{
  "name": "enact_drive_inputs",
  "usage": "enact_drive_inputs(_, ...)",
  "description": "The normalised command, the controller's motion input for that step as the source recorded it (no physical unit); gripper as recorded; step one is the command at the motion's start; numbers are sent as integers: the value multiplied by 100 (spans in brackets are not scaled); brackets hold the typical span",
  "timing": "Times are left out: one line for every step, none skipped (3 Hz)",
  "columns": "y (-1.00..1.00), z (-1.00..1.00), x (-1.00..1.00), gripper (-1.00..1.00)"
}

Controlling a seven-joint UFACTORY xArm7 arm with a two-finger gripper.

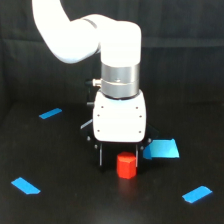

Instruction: Pick up the red object from the table

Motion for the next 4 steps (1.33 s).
enact_drive_inputs(-6,-12,-9,-99)
enact_drive_inputs(5,-20,-1,-91)
enact_drive_inputs(0,-9,-2,-100)
enact_drive_inputs(-7,0,-8,-100)
